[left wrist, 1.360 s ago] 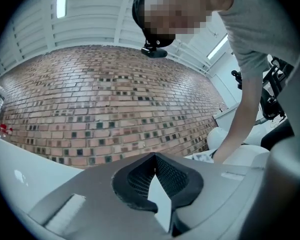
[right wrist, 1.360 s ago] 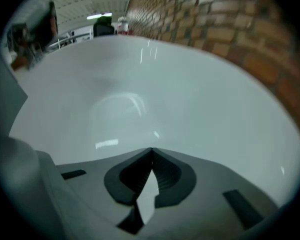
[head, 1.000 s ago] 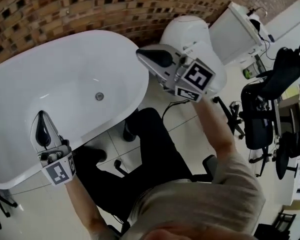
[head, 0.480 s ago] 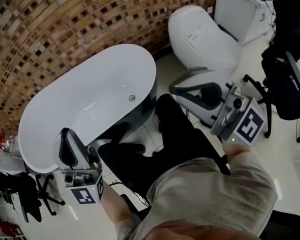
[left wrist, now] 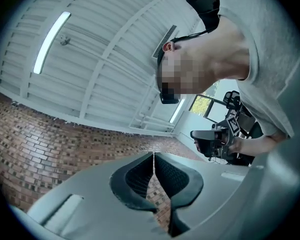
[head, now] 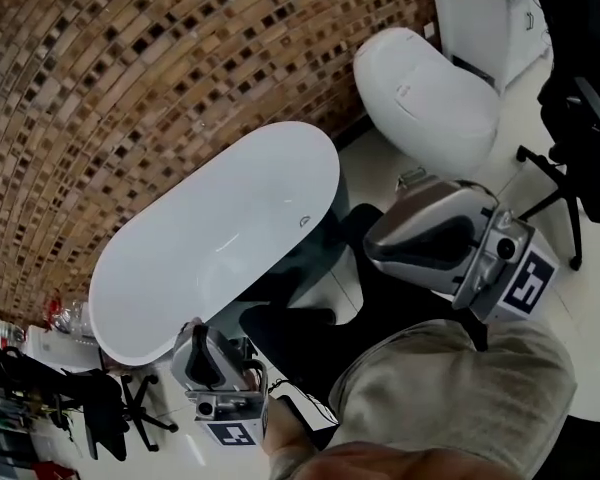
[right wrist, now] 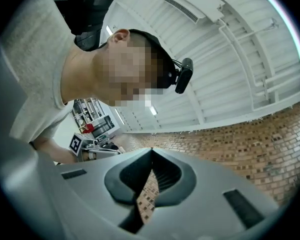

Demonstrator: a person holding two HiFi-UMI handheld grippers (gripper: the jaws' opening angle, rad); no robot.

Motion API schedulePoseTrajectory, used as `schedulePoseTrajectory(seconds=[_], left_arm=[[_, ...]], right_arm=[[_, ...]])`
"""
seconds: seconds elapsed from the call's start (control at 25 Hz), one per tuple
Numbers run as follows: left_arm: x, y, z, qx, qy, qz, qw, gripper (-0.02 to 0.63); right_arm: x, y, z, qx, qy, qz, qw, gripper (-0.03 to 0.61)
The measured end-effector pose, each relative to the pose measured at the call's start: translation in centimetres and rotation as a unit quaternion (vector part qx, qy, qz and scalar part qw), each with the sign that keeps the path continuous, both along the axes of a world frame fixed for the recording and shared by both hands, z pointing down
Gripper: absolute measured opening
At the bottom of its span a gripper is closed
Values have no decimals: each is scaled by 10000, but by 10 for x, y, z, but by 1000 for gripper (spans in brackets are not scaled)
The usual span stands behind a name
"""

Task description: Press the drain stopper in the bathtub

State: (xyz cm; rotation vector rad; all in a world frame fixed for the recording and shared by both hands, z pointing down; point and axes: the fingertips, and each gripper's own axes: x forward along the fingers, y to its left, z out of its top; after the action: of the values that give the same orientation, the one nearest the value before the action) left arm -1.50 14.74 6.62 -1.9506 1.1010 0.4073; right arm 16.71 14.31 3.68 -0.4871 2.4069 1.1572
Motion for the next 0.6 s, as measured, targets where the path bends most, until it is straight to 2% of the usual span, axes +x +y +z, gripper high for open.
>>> schedulePoseTrajectory(seconds=[0.16,0.6], left_arm=[[8,2,1,15,-48,111,9999,3],[3,20,-4,132,-94,134,9998,3]], right_arm=[[-2,-3,6,10,57,16,10000,0],[-16,-4,16,63,207,139,9997,0]])
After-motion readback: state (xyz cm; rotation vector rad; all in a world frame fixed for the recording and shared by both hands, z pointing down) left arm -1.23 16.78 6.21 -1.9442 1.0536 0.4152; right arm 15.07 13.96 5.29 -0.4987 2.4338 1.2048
